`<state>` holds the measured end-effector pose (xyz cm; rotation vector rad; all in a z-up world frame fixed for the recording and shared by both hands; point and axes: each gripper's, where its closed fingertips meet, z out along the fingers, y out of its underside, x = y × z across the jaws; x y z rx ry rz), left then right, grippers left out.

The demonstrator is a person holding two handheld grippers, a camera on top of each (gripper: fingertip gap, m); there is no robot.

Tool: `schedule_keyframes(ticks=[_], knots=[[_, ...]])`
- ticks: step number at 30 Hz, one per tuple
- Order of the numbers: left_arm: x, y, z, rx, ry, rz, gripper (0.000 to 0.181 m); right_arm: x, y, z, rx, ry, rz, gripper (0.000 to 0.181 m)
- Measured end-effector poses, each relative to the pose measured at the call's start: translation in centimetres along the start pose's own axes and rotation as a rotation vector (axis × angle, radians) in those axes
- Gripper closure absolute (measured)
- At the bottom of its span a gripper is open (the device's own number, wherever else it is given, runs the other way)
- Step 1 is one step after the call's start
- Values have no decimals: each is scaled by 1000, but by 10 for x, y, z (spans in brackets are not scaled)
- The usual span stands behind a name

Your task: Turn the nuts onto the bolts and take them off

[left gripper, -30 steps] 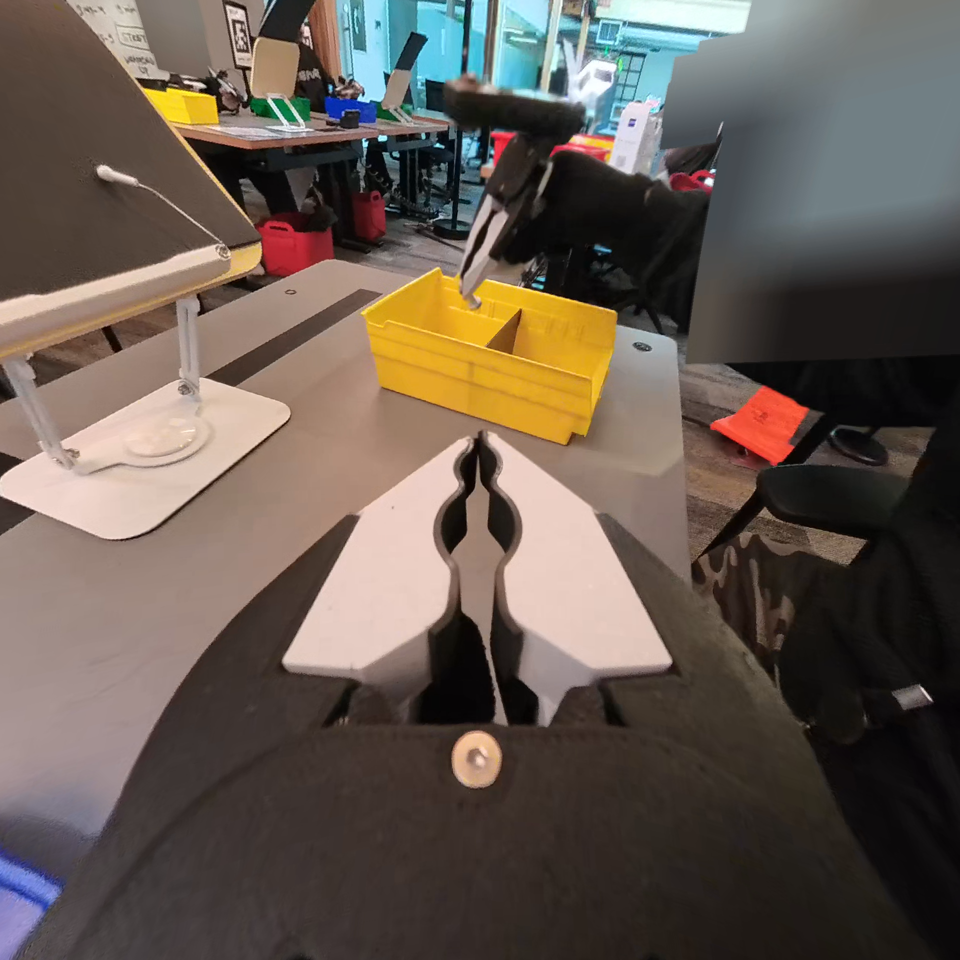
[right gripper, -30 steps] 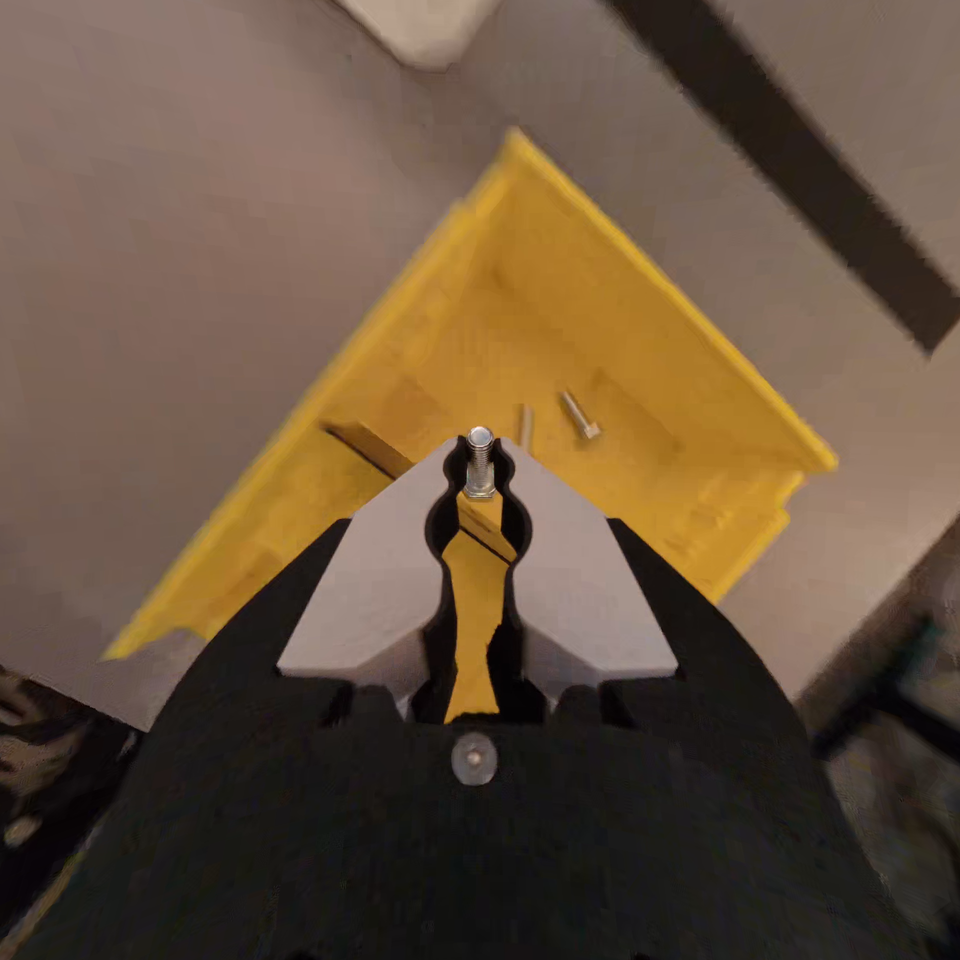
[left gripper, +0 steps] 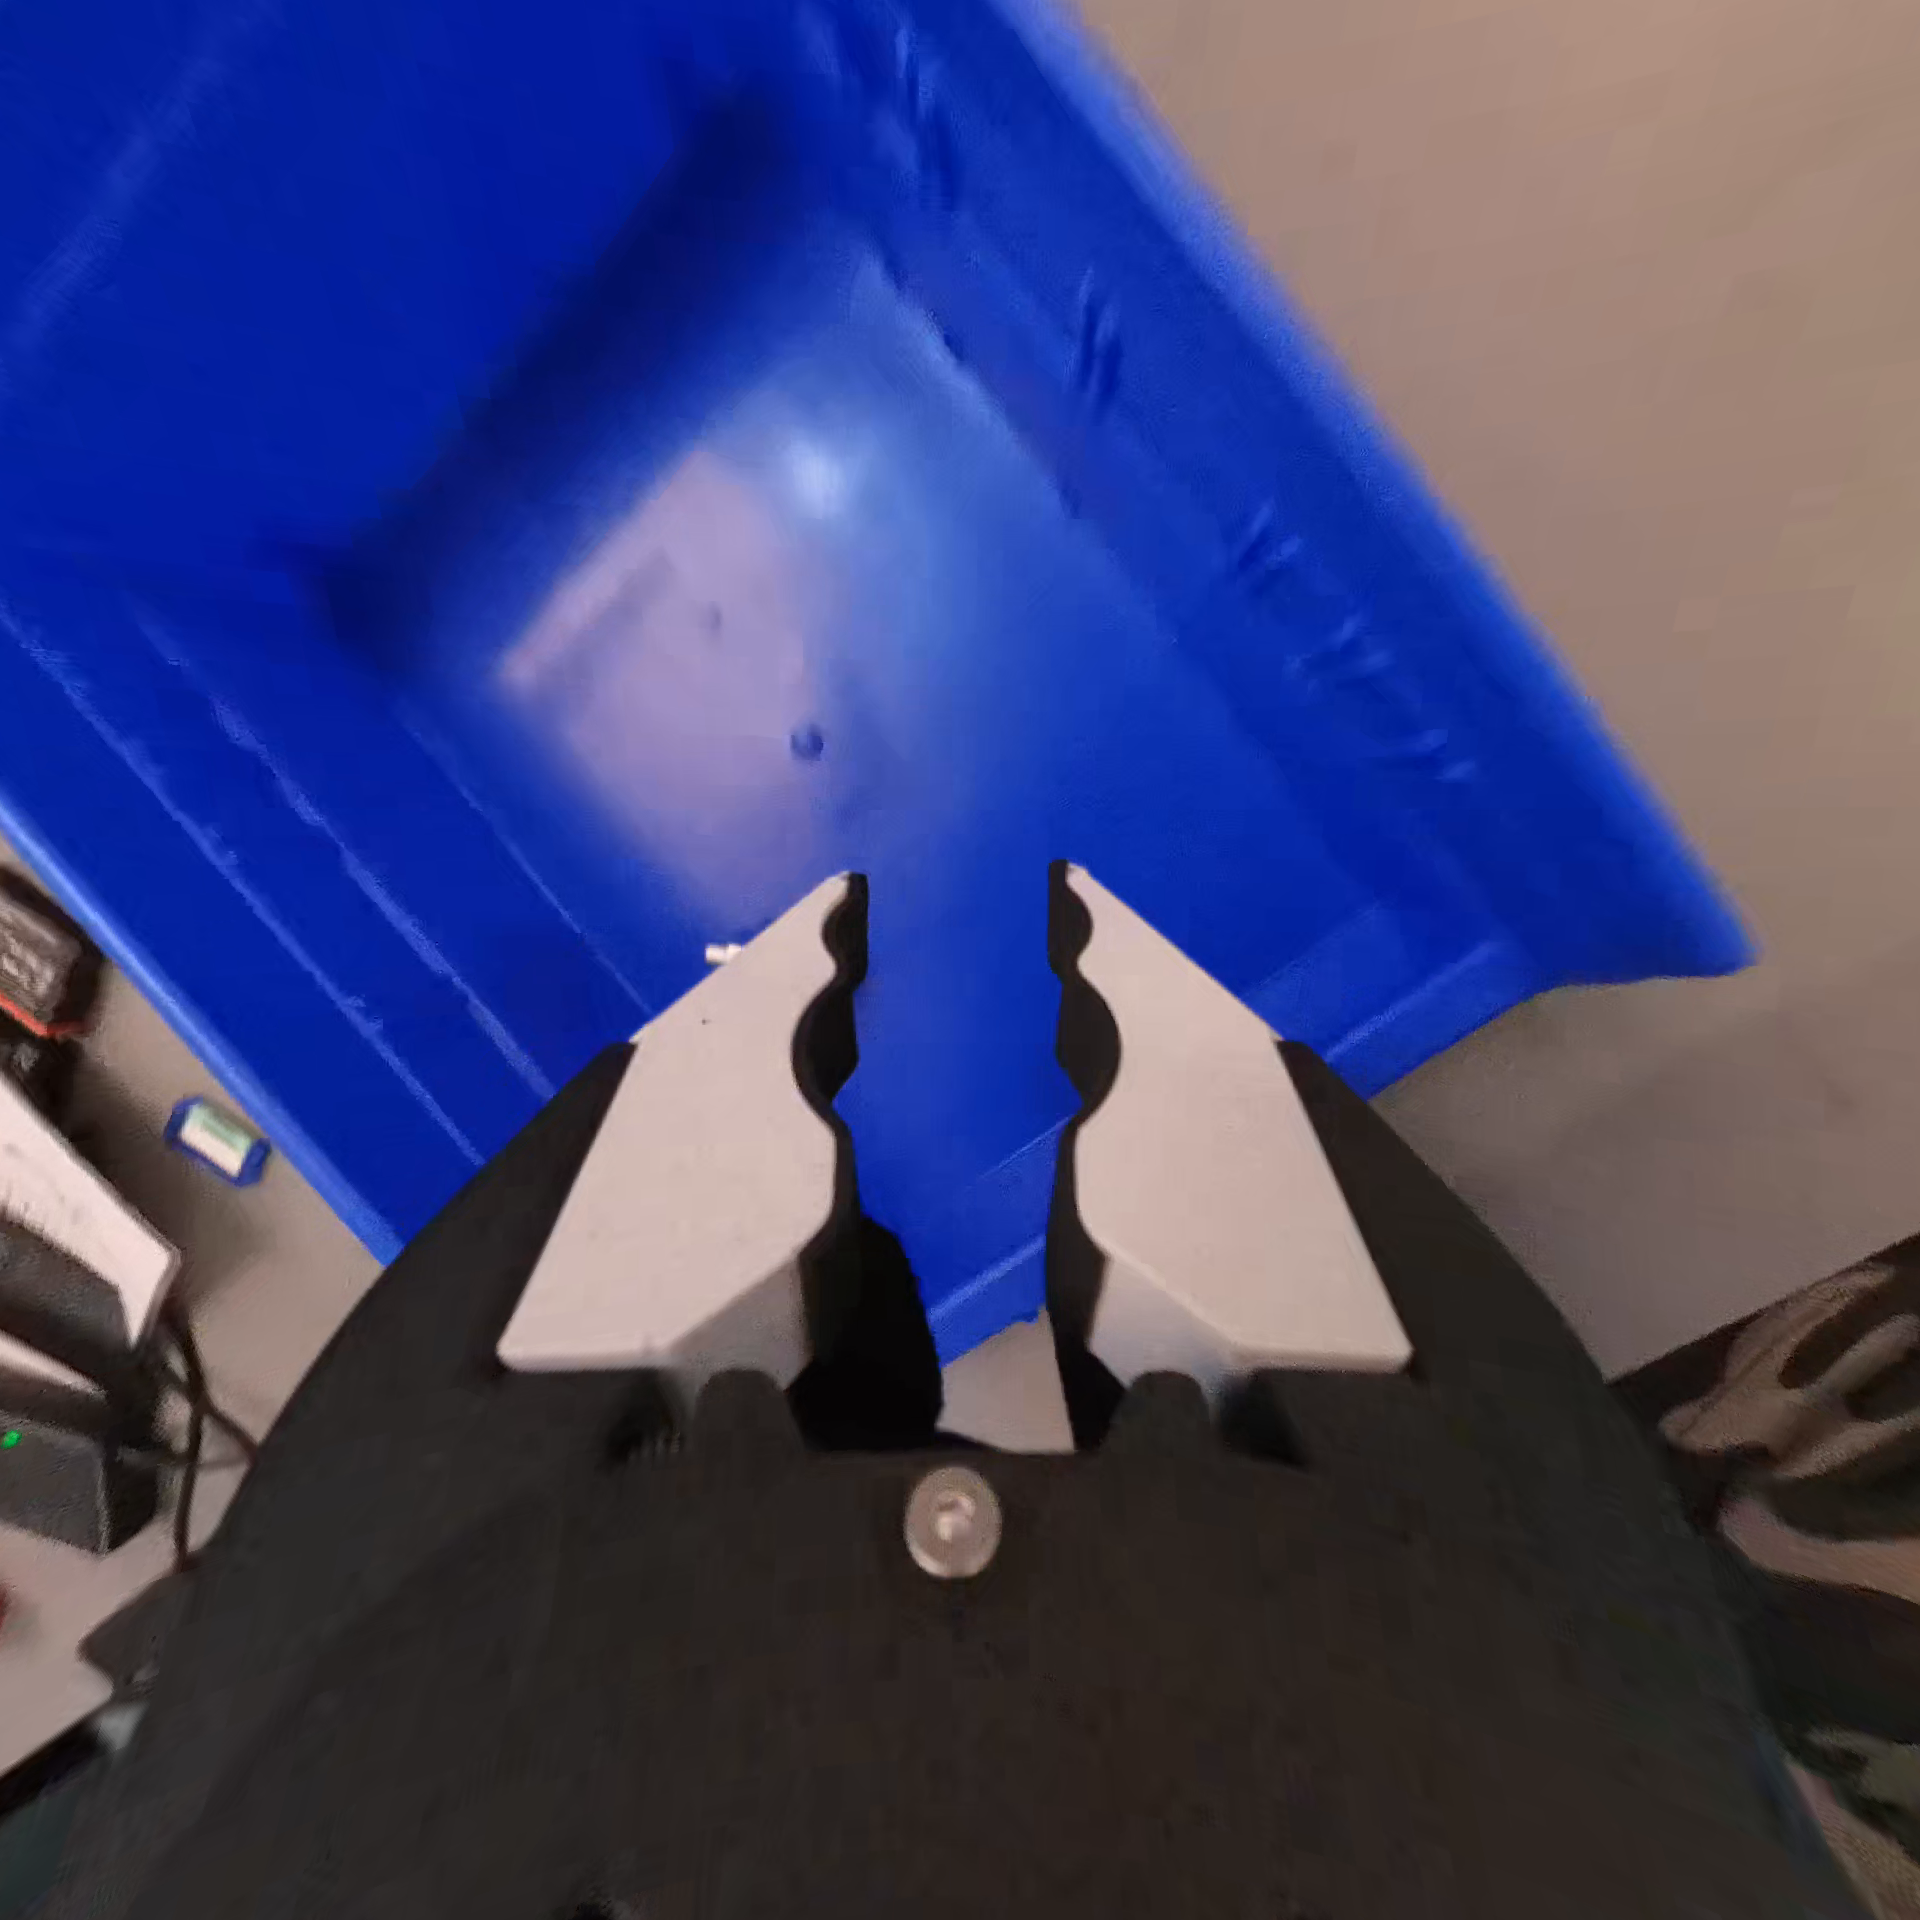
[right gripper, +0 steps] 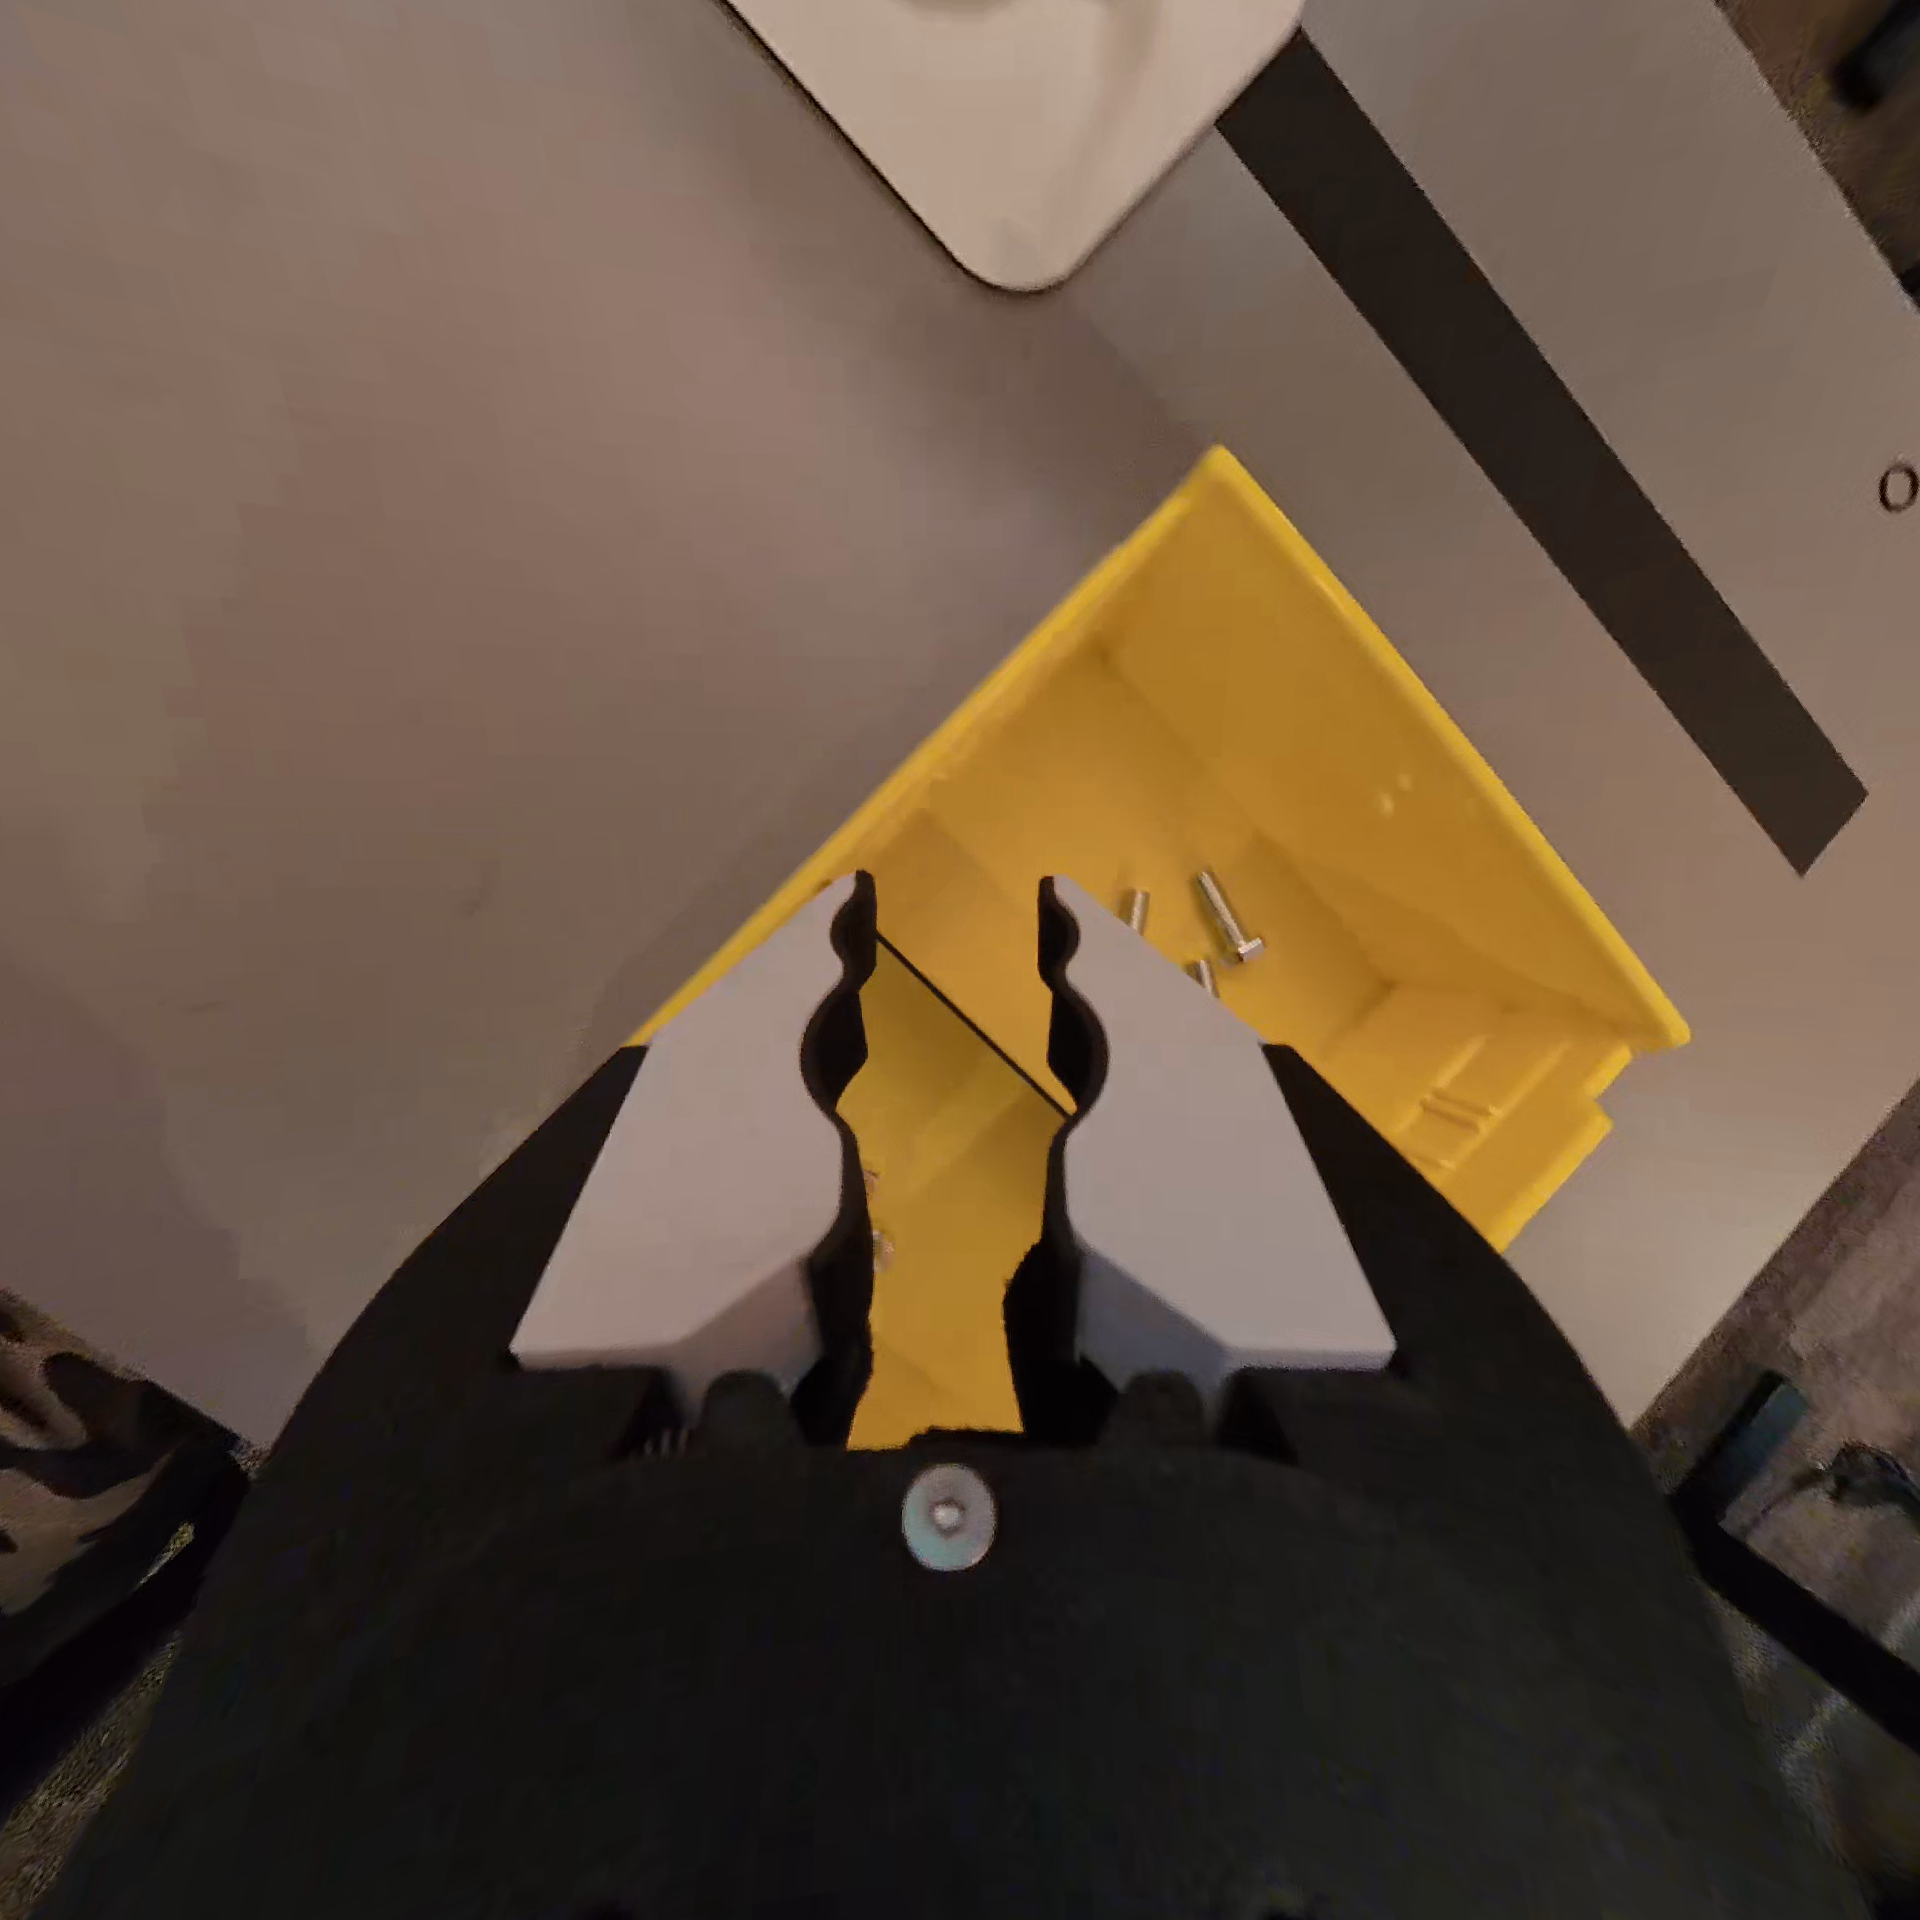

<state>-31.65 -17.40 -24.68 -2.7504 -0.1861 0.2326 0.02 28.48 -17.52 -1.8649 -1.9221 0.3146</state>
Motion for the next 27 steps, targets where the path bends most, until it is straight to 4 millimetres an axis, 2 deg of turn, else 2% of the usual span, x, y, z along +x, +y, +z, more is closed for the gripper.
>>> schedule_keyframes(ticks=[3, 5, 11, 18, 27], knots=[[-10, 26, 14, -98, -66, 36, 152, -13, -10, -8, 31, -9, -28, 153], [-13, 33, 18, -120, -77, 51, 159, -19, -12, -9, 29, -8, -46, 153], [-23, 50, 35, -222, -111, 104, 162, -33, -16, -4, 37, -28, -74, 154], [-34, 57, 50, -267, -174, 146, 165, -42, -17, 1, 32, -46, -90, 155], [-40, 52, 52, -273, -245, 204, 175, -51, -28, 0, 53, -52, -115, 156]])
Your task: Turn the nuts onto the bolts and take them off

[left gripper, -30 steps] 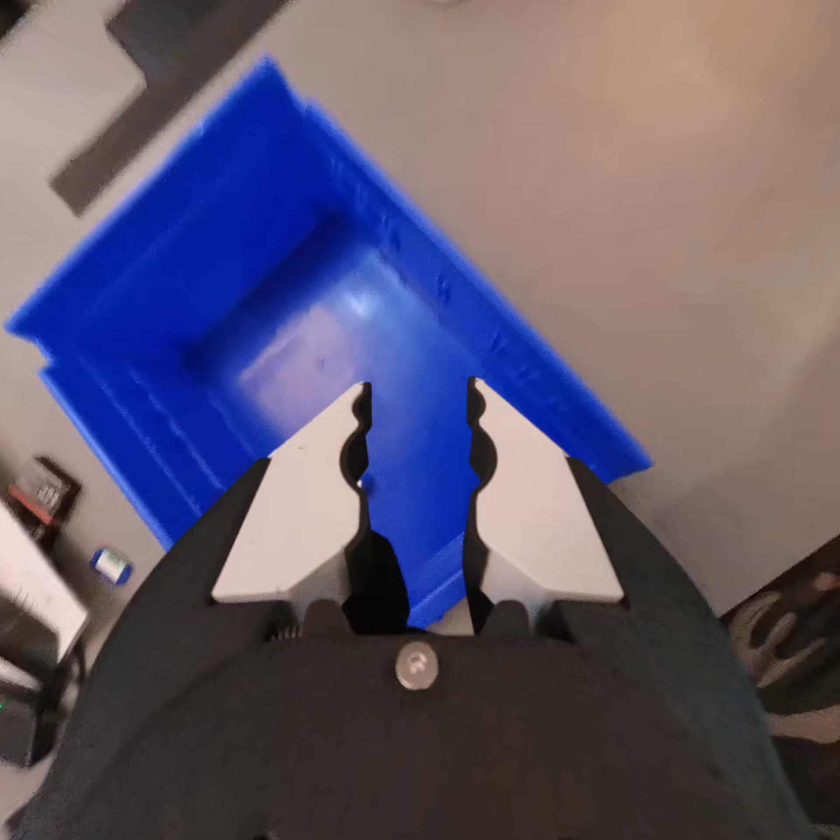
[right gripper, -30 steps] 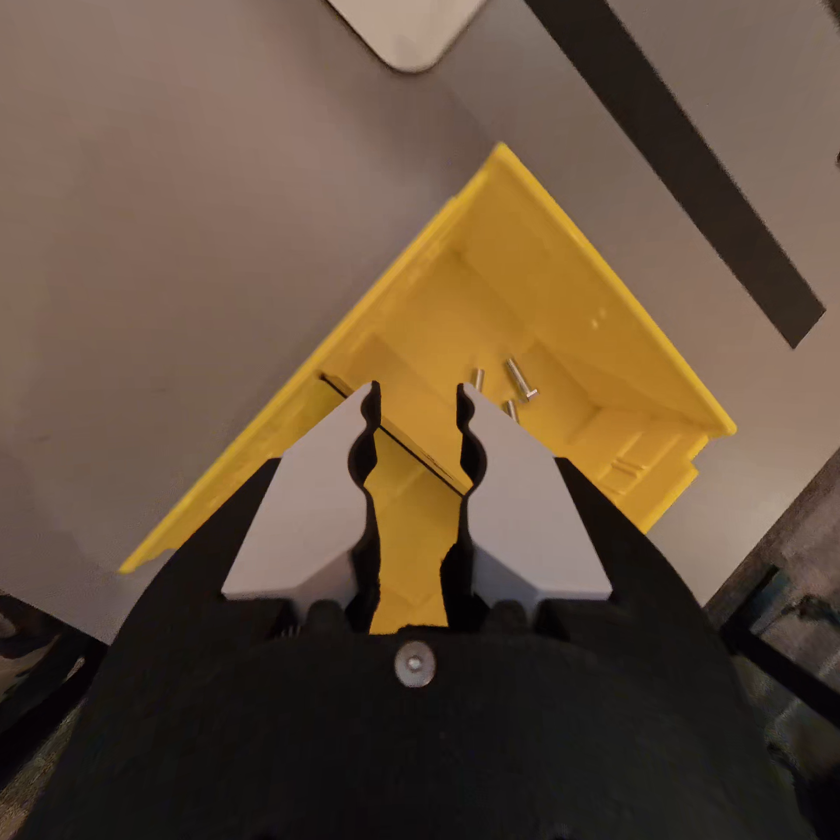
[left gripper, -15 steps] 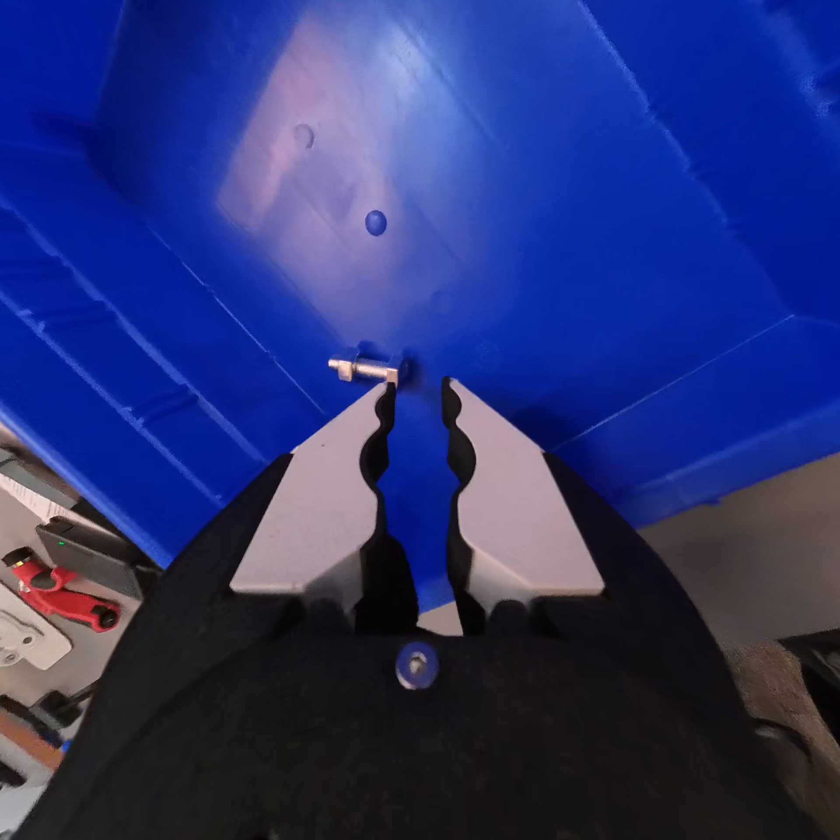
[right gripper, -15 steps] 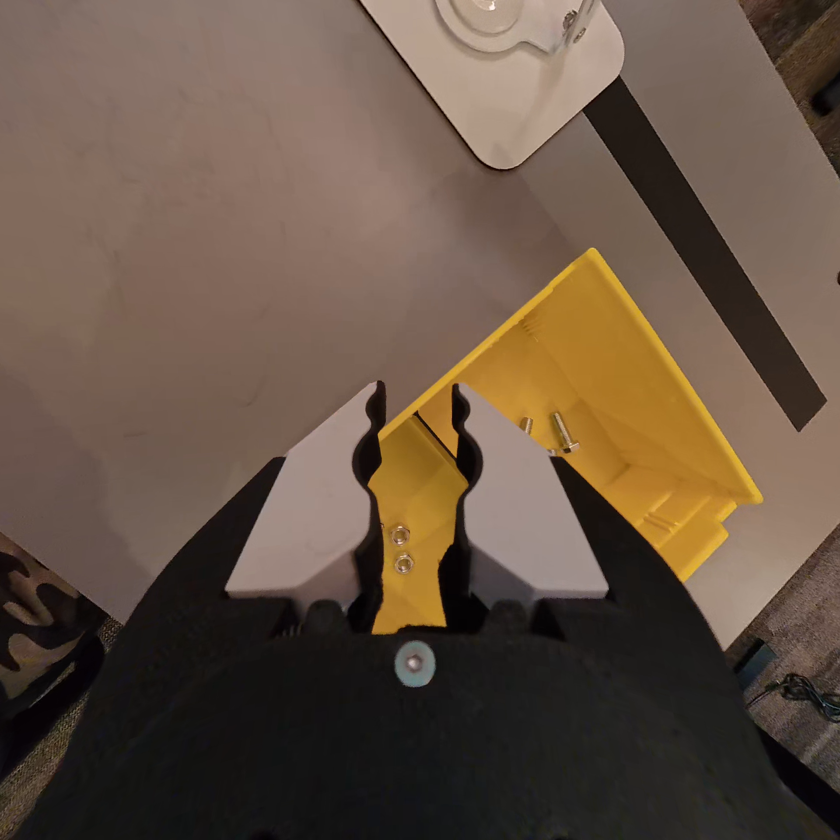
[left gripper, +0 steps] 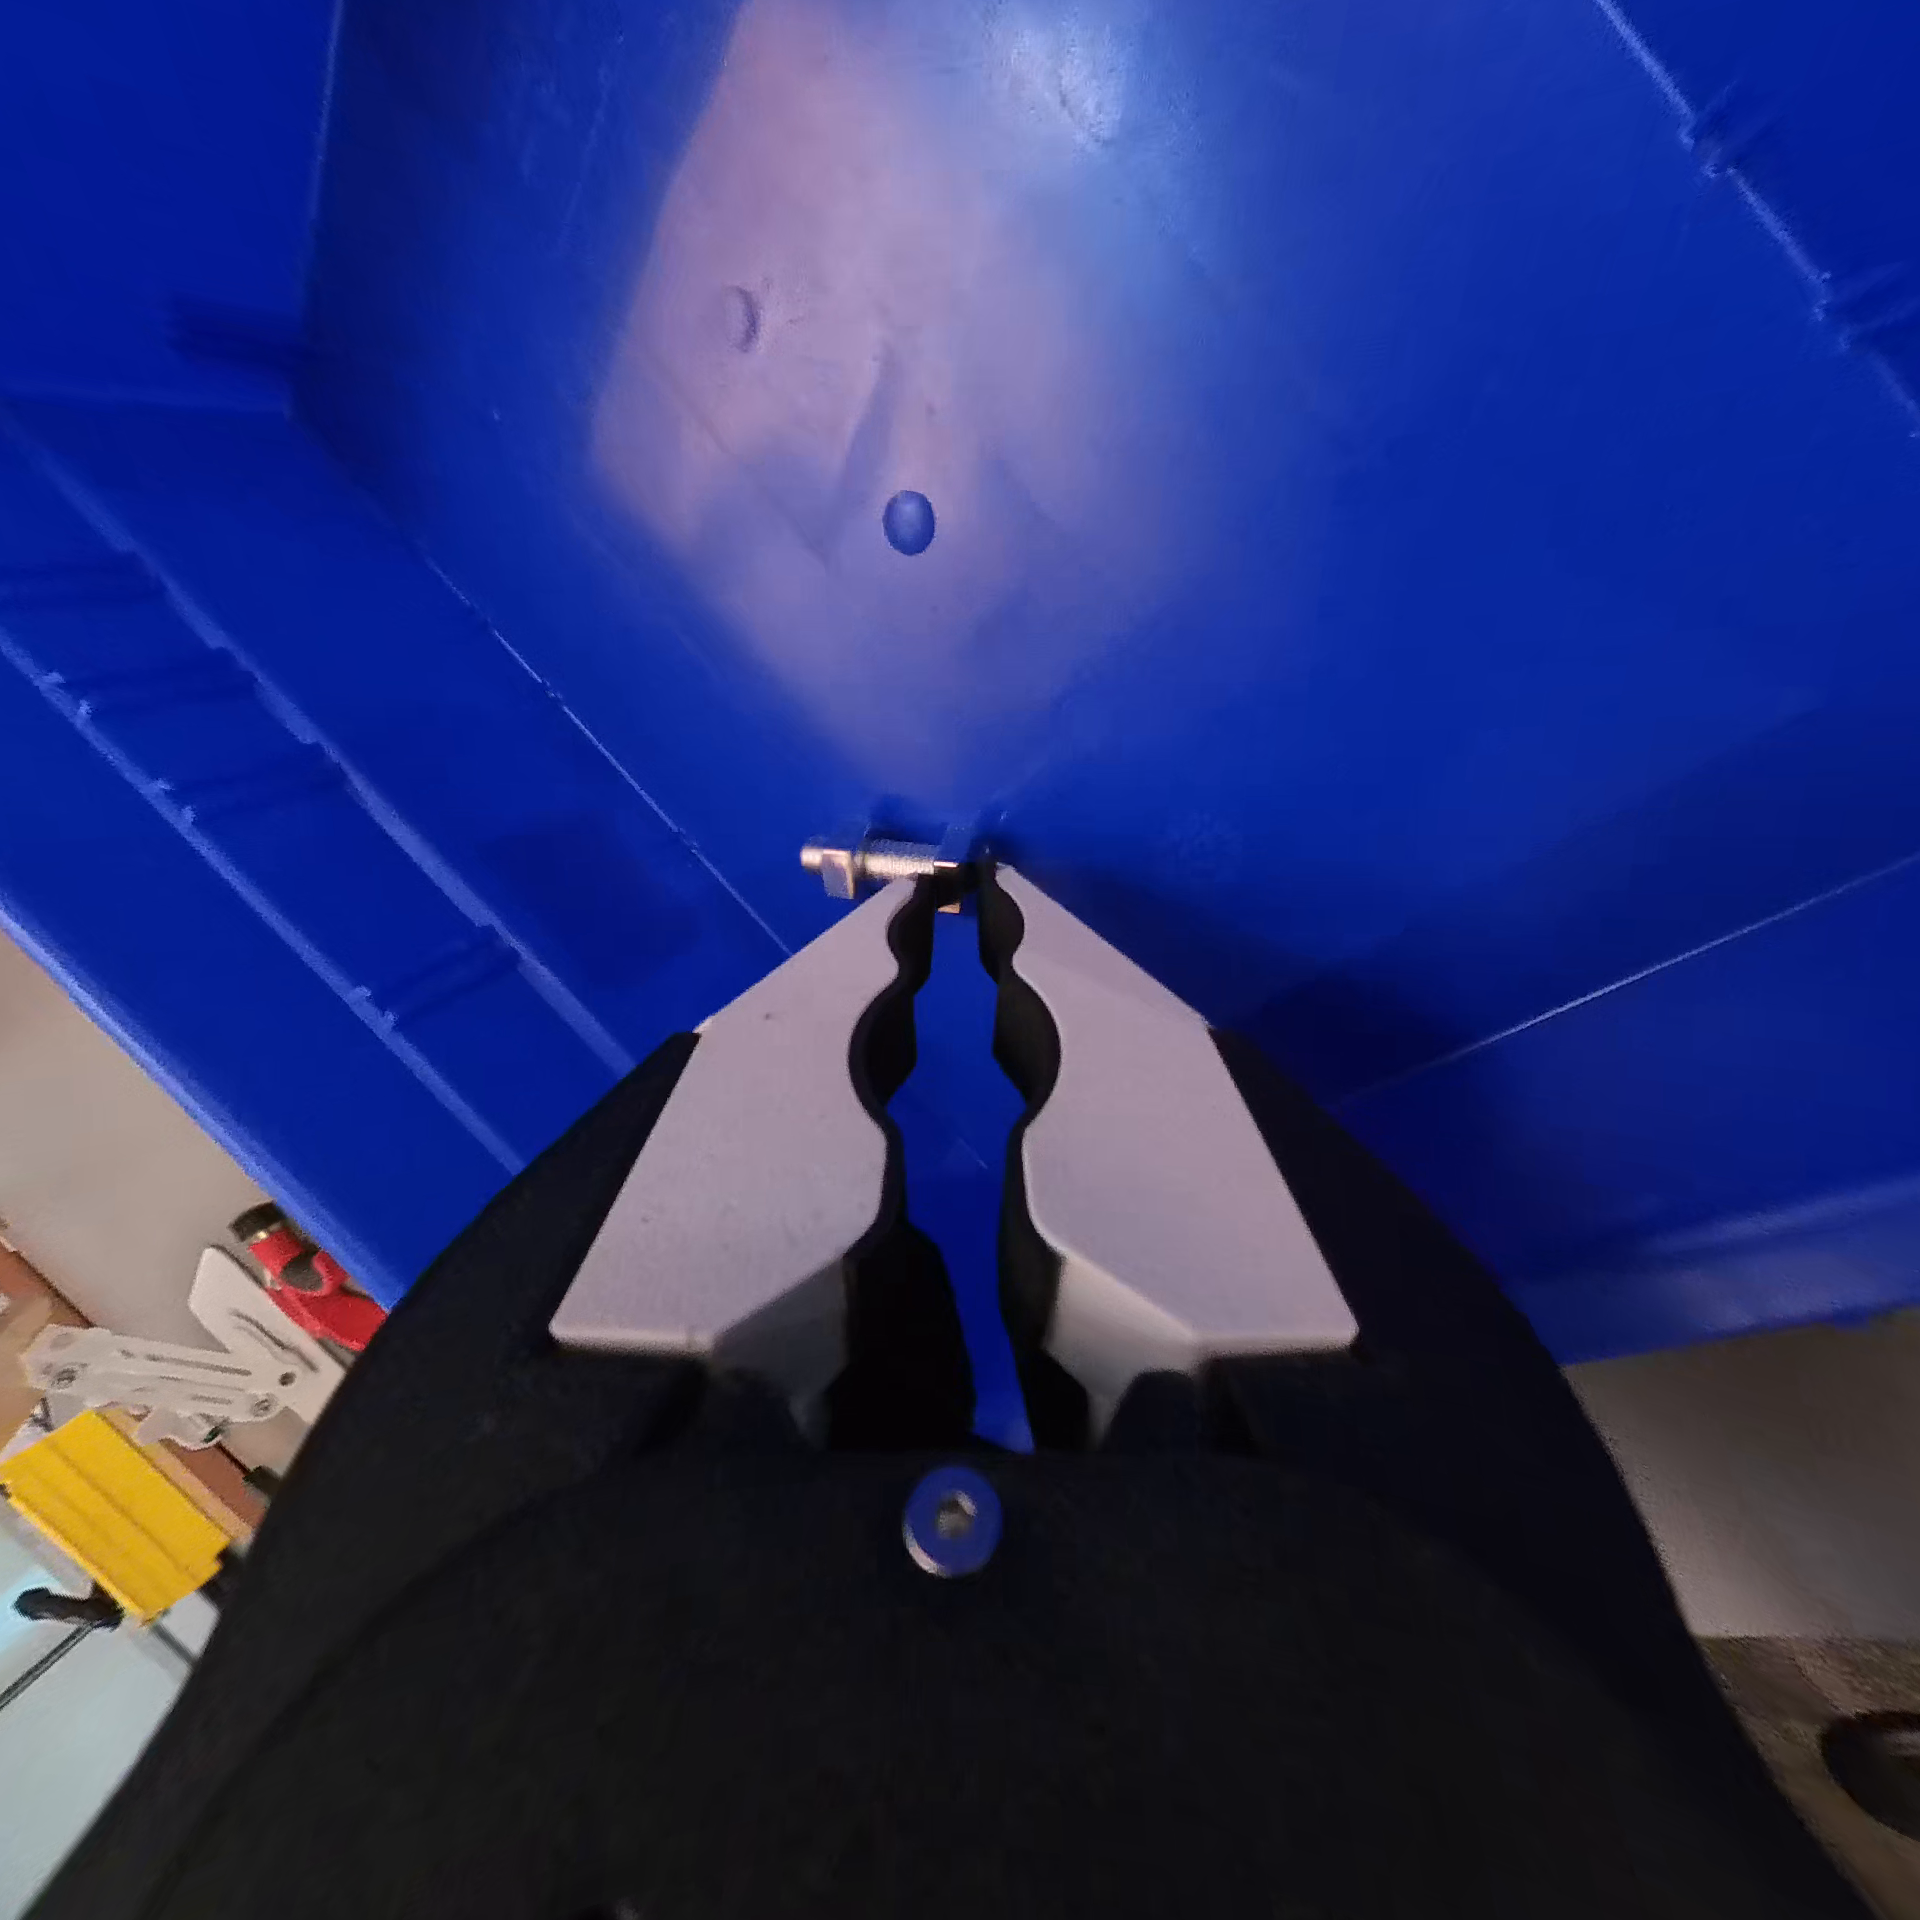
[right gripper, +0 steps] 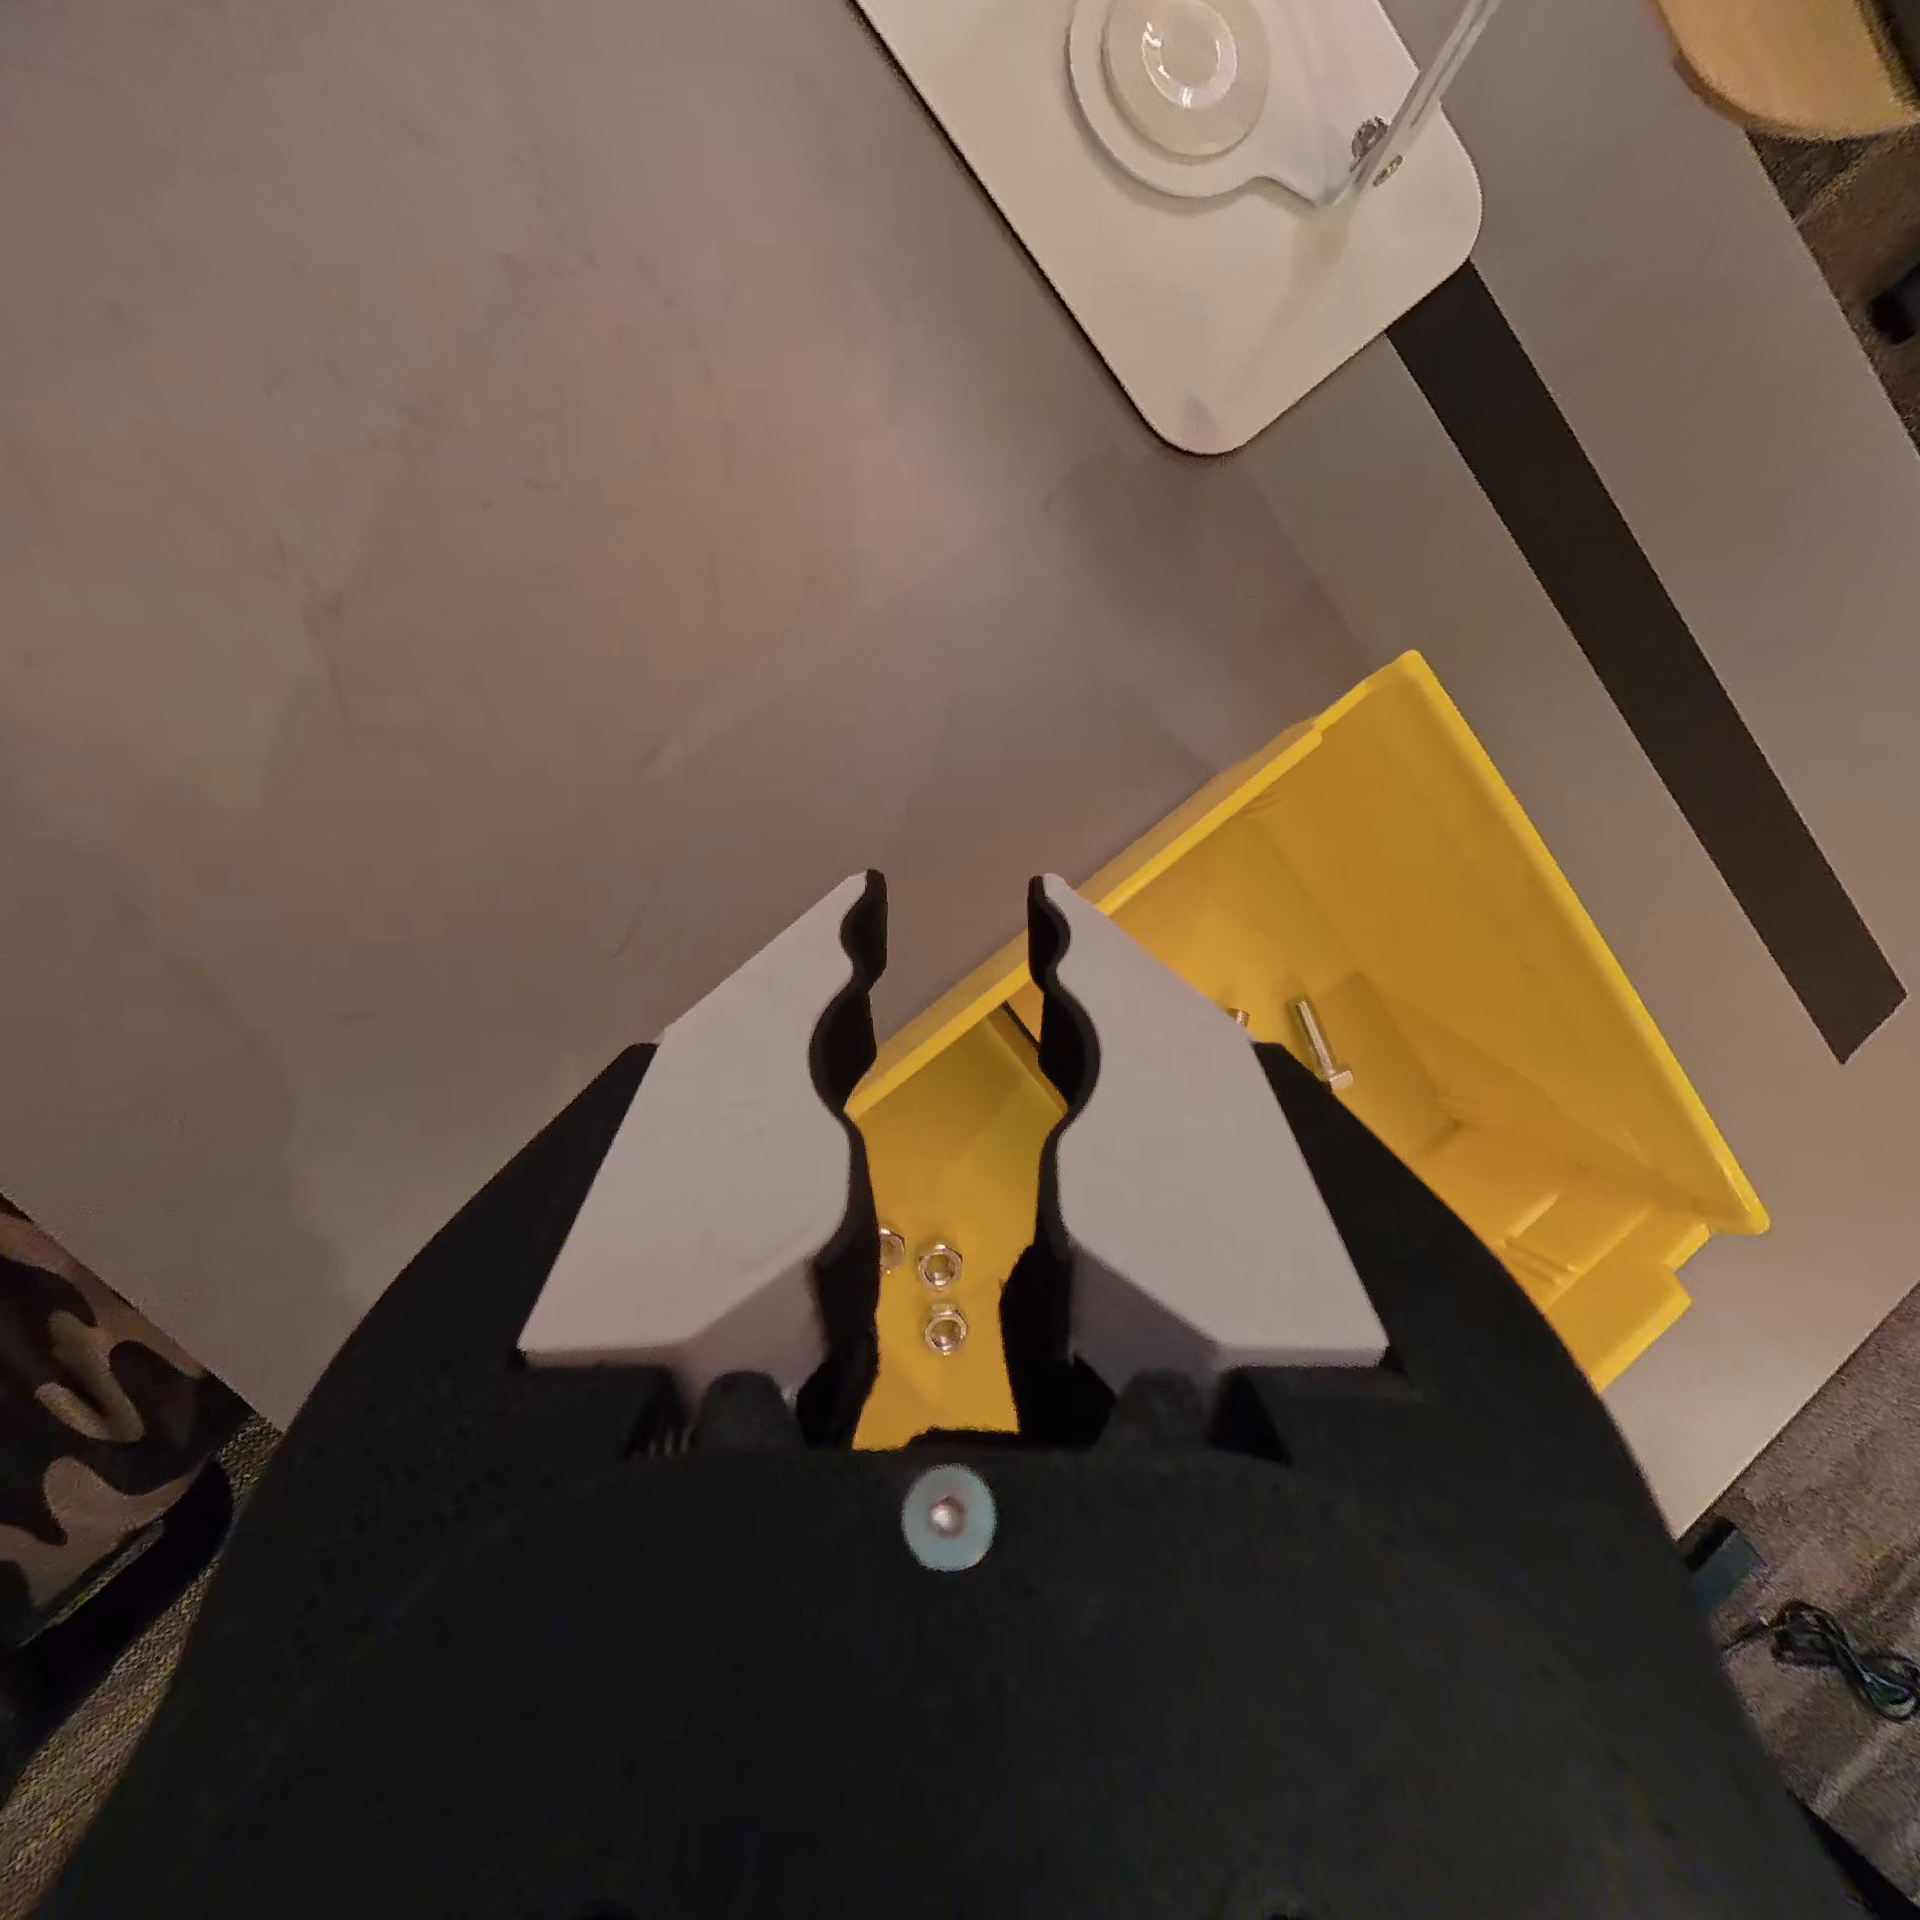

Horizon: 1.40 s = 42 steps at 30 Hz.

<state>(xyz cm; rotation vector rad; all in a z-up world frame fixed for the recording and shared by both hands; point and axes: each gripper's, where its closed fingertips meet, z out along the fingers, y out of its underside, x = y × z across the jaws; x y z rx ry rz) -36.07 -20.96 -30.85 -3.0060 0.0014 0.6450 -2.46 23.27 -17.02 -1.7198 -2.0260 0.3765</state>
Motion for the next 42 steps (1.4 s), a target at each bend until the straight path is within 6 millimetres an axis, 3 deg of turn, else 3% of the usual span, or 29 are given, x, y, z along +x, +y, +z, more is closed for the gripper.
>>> schedule_keyframes(ticks=[6, 10, 13, 17, 22, 28, 34, 42], knots=[[3, -7, -3, 62, -28, -21, 176, -19, -17, -6, 36, -8, -40, 156], [-2, -17, -12, 154, -82, -44, 176, -48, -41, -11, 101, -58, -72, 155], [-11, -29, -30, 247, -163, -44, 176, -84, -66, -12, 188, -158, -84, 153], [-14, -60, -80, 440, -248, -17, 176, -140, -109, -17, 364, -404, -34, 150], [17, -114, -148, 703, -264, 99, 177, -190, -155, -17, 527, -680, 97, 145], [83, -172, -200, 957, -223, 290, 177, -206, -178, -6, 636, -826, 261, 137], [135, -202, -216, 1048, -258, 483, 177, -209, -171, 10, 647, -954, 405, 136], [155, -213, -223, 1073, -289, 553, 177, -221, -164, 16, 626, -1147, 480, 159]])
